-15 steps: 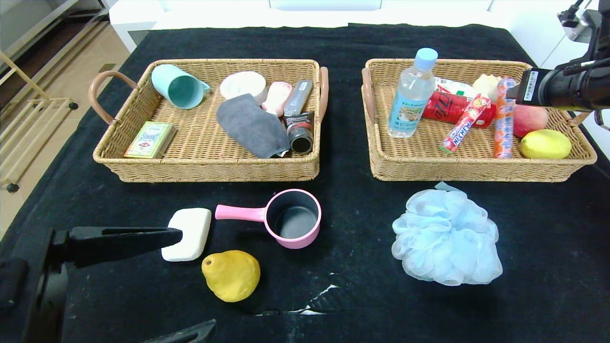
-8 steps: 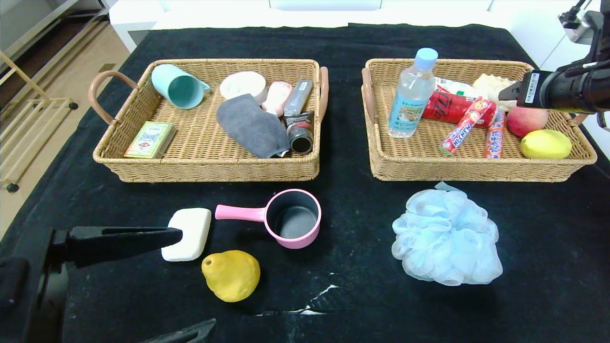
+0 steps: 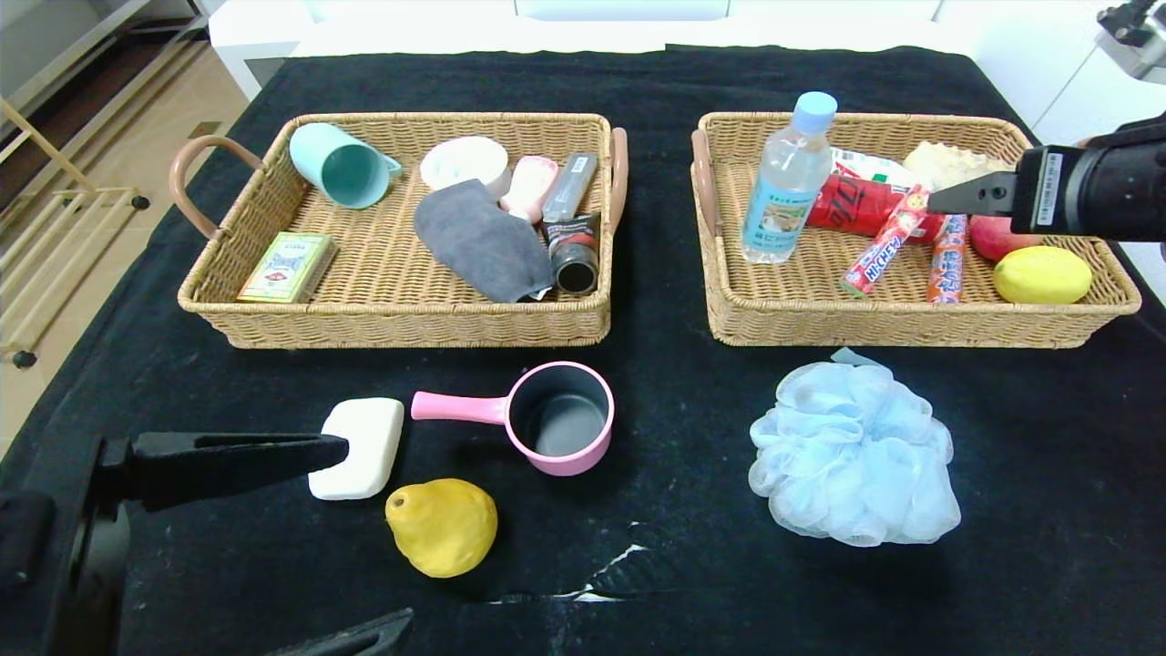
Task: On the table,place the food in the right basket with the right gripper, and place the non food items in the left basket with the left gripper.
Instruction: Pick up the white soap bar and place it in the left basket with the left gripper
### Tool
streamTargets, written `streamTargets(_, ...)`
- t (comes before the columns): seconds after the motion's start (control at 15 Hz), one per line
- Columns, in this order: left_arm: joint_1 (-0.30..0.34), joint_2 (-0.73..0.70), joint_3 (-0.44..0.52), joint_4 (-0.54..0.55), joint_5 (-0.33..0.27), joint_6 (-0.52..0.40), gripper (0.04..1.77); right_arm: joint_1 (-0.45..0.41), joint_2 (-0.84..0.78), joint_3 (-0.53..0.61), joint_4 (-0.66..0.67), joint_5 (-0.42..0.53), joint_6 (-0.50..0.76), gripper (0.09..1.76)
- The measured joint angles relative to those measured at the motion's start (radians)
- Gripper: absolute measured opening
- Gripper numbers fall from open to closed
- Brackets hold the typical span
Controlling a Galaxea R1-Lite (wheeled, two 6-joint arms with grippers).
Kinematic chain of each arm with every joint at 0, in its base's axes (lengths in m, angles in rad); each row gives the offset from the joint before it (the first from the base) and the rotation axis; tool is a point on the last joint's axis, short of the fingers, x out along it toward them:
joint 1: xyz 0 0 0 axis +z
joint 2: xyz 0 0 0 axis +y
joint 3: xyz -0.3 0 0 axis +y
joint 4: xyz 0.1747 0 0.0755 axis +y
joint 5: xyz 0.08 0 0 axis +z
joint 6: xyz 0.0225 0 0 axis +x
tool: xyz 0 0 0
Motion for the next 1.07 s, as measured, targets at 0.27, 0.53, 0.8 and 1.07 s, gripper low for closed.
streamTargets(0.27,0.006,-0.005,-0.004,-0.001,0.007,0.001,1.76,0.088,-0.17,0.185,-0.007,0.199,-0.09,1.63)
streamTargets(0.53,0.006,-0.002,0.0,0.0,0.007,0.002,1.76,0.21,-0.288,0.36,-0.141,0.303,-0.161,1.66)
streamTargets(0.8,0.001,0.0,0.003,0.002,0.017,0.003,1.76,0.385,-0.397,0.505,-0.194,0.337,-0.206,1.68)
streamTargets(1.07,0.0,-0.003,0.002,0.004,0.03,0.007,1.76,0.464,-0.473,0.593,-0.212,0.386,-0.221,1.69)
